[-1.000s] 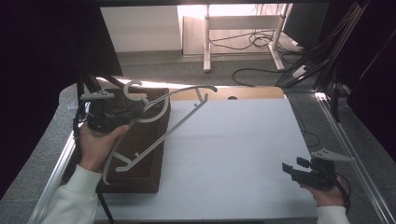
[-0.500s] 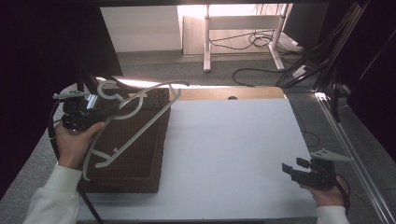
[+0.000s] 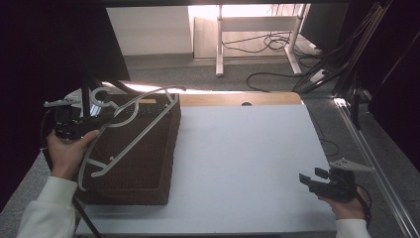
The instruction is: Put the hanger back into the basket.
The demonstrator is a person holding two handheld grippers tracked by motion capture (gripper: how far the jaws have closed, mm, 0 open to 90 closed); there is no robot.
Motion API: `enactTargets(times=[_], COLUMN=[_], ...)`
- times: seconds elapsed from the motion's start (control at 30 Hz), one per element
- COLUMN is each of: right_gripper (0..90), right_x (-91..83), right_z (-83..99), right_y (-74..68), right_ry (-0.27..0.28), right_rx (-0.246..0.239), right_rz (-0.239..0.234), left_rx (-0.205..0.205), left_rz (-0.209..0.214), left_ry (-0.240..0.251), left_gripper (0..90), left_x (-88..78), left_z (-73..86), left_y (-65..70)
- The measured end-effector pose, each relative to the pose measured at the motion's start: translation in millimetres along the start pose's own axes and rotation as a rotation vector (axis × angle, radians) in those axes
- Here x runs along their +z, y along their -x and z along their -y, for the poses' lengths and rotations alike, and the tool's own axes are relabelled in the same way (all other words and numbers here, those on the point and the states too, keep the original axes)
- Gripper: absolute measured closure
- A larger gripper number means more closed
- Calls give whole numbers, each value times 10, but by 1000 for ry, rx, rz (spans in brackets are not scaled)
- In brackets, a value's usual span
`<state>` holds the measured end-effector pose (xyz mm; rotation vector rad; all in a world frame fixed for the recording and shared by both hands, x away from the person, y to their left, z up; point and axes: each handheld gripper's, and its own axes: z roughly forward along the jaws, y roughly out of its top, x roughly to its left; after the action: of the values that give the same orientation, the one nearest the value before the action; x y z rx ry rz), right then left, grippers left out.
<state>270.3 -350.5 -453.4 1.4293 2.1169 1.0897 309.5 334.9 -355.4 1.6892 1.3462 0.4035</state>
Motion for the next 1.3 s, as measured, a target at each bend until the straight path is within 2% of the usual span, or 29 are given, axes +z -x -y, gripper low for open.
enactTargets(times=[0.1, 0.27, 0.53, 0.67, 0.73, 0.77, 0.8, 0.83, 0.87, 0.93, 0.97, 1.17, 1.23, 1.3], right_gripper=[329, 329, 329, 329, 329, 329, 329, 329, 329, 329, 329, 329, 329, 327], right_x=[-2, 0, 10, 14, 20, 22, 23, 25, 26, 30, 34, 68, 75, 84], right_z=[3, 3, 5, 9, 12, 12, 12, 11, 10, 9, 9, -5, -11, -12], right_y=[3, 3, 1, 11, 14, 13, 12, 10, 9, 12, 13, -5, -18, -40], right_ry=[-1, -3, -9, -11, -14, -16, -16, -15, -16, -17, -18, -22, -25, -29], right_rx=[3, -1, -3, -2, 0, -1, -2, -4, -4, -5, -4, -6, -19, -31], right_rz=[-1, 1, 0, 1, 2, 1, 1, 2, 2, -2, -2, -9, -14, -24], left_rx=[8, 0, -20, 14, 17, 16, 17, 14, 18, 21, 23, 58, 65, 80], left_rz=[-13, -14, -45, -70, -68, -59, -58, -65, -76, -79, -73, -48, -21, -17], left_ry=[-6, -6, -20, -30, -29, -29, -34, -47, -52, -63, -68, -86, -95, -97], left_gripper=[828, 827, 827, 826, 820, 796, 705, 579, 497, 410, 380, 328, 312, 294], left_x=[-6, 11, 83, 148, 201, 214, 231, 246, 246, 246, 246, 250, 253, 257], left_z=[16, 64, 158, 198, 226, 233, 234, 234, 235, 236, 238, 288, 326, 360], left_y=[-45, -148, -281, -302, -331, -345, -360, -366, -362, -341, -324, -159, -92, -26])
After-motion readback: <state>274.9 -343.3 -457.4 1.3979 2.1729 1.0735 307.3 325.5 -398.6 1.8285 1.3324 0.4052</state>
